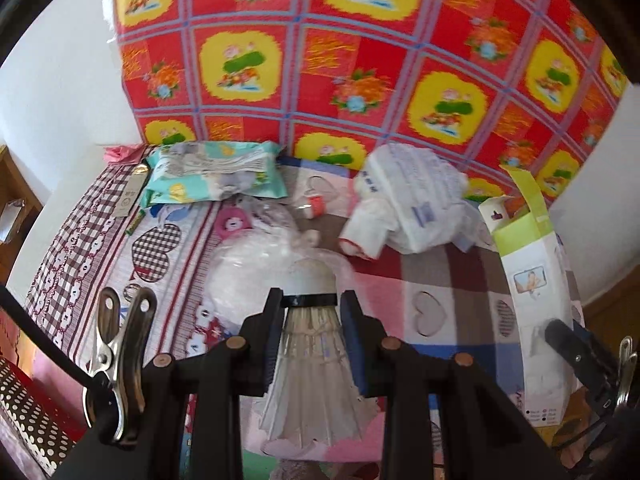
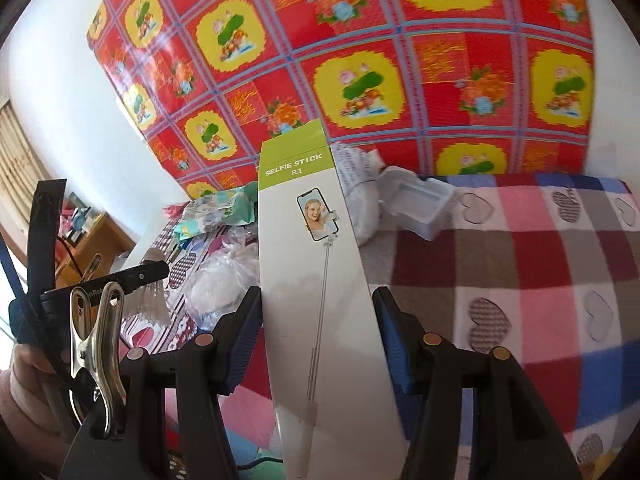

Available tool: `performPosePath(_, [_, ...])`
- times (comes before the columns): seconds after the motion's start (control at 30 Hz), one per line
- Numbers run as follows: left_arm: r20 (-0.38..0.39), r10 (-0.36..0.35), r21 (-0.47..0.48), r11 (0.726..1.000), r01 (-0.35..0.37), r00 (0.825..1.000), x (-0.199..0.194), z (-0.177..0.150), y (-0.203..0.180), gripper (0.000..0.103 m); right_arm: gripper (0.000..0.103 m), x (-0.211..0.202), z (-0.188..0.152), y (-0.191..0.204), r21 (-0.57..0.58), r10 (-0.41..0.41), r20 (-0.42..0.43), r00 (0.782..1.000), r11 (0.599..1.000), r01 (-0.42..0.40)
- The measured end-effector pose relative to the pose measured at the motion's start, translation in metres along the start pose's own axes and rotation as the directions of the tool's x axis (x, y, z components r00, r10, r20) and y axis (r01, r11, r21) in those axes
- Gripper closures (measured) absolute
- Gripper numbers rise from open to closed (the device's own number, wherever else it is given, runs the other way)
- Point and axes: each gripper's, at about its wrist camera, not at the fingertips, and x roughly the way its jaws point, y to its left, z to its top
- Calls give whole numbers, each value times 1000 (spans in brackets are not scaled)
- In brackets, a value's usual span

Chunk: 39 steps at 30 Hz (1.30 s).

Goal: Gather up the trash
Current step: 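Carry the shuttlecock and selfie-stick box in both tools toward the red bucket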

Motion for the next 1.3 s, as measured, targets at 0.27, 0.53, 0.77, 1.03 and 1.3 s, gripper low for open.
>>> performPosePath(0.27, [8,-36,55,998,36,999,-19,-15,-53,73,47,-45,-20,-31,38,-40,33,999,999,38])
performPosePath(0.53, [11,-91,123,988,89,996,-35,-34,-110,73,47,-98,-41,-56,82,-72,70,995,994,66])
performPosePath(0.77, [9,-128,174,977,125,992,-46,-54,-158,73,47,-139,-61,-75,97,-95,99,991,992,85])
performPosePath(1.03, [-6,-169,219,962,166,986,-56,-76,-210,73,47,-178,-85,-100,124,-131,116,985,985,116])
performPosePath(1.3, [-8,-202,269,943,197,979,-69,-92,-262,73,47,-209,-103,-126,153,-157,135,978,979,136])
